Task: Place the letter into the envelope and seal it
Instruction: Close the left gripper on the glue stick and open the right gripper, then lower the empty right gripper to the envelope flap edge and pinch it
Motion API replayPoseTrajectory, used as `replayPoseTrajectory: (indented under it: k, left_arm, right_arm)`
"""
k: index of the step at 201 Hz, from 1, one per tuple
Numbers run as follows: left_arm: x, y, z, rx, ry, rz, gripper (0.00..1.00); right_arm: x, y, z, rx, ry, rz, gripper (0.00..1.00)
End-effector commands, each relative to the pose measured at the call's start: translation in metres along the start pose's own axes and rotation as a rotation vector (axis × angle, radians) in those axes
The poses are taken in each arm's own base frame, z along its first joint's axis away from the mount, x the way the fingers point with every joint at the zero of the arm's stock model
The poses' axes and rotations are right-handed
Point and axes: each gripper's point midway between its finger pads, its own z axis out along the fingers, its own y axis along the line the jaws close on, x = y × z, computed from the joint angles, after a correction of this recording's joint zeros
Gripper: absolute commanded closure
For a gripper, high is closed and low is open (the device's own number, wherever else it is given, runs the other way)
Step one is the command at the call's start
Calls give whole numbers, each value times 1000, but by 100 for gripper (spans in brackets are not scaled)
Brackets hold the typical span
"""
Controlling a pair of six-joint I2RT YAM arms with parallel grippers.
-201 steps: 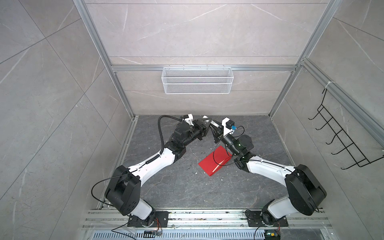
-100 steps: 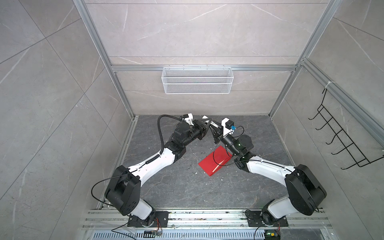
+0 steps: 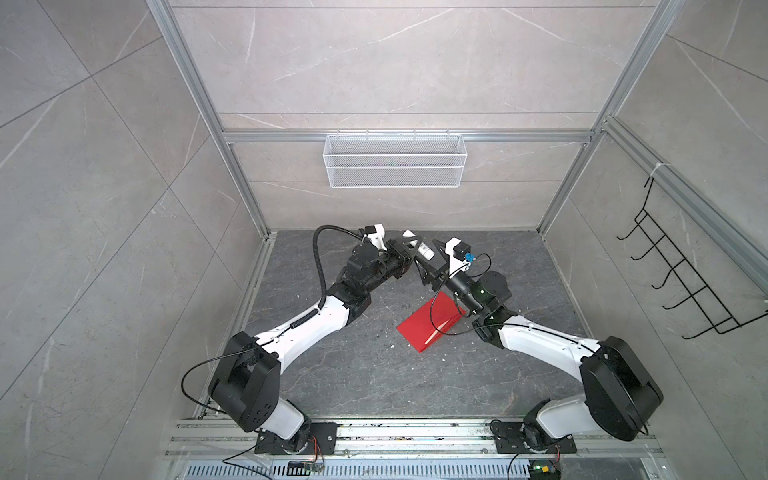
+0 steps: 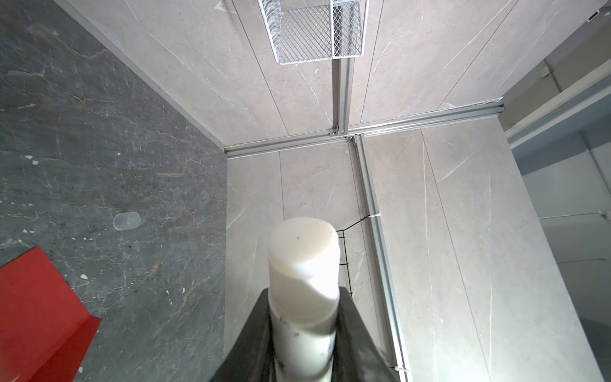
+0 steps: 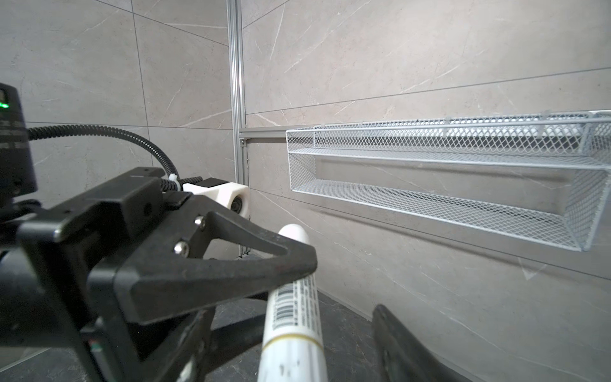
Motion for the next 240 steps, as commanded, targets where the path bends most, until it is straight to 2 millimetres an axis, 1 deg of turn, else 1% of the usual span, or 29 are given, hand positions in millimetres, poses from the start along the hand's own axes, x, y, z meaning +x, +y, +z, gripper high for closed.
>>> replayPoseTrajectory:
  k: [1, 17, 30, 48, 53, 54, 56, 57, 75, 102, 103, 112, 126, 135, 146, 159, 165, 181, 208, 240]
  left_arm:
    - [-15, -8, -12, -38, -47, 179, 100]
    - [-15, -1, -18, -92, -42, 325, 100]
    - [-14, 1, -22, -114, -24, 467, 100]
    - [-7, 7, -26, -127, 23, 644, 100]
    - [-5, 10, -28, -133, 39, 684, 100]
    - [-4, 11, -28, -134, 42, 695, 100]
    - [-3, 11, -29, -133, 47, 710, 100]
    - [-3, 12, -29, -133, 50, 717, 100]
    - [4, 20, -33, -134, 86, 836, 100]
    - [11, 34, -37, -138, 131, 963, 100]
    - [11, 34, -38, -137, 131, 967, 100]
    - [13, 38, -39, -139, 140, 998, 100]
    - [16, 42, -40, -136, 154, 1033, 100]
    - [16, 44, -41, -138, 158, 1043, 100]
    - [17, 47, -41, -144, 165, 1048, 100]
    - [19, 49, -42, -143, 172, 1050, 100]
    - [19, 50, -42, -143, 174, 1050, 100]
    - [21, 53, -44, -144, 183, 1048, 100]
    - [25, 58, -46, -141, 193, 1034, 100]
    - [26, 61, -49, -143, 195, 1029, 100]
  right_arm:
    - [-34, 7, -18, -10, -48, 15, 18]
    - [-28, 2, -31, 32, 38, 32, 15]
    - [-16, -6, -43, 92, 142, 69, 15]
    - [1, -19, -64, 196, 271, 122, 14]
    - [6, -24, -70, 230, 304, 136, 11]
    - [8, -24, -72, 237, 314, 139, 9]
    - [10, -26, -75, 251, 325, 152, 2]
    - [10, -27, -76, 257, 330, 155, 2]
    - [26, -37, -100, 357, 423, 215, 1]
    - [47, -51, -132, 530, 547, 342, 1]
    - [51, -51, -135, 537, 565, 347, 1]
    - [59, -51, -142, 575, 609, 396, 1]
    - [75, -47, -151, 604, 685, 472, 1]
    - [88, -47, -159, 657, 738, 529, 1]
    - [105, -47, -170, 739, 810, 597, 6]
    - [126, -45, -186, 842, 914, 673, 10]
    - [134, -43, -189, 863, 958, 696, 10]
    - [152, -34, -189, 884, 1041, 765, 11]
    - [180, -21, -181, 898, 1073, 905, 19]
    - [199, -24, -185, 965, 1093, 953, 37]
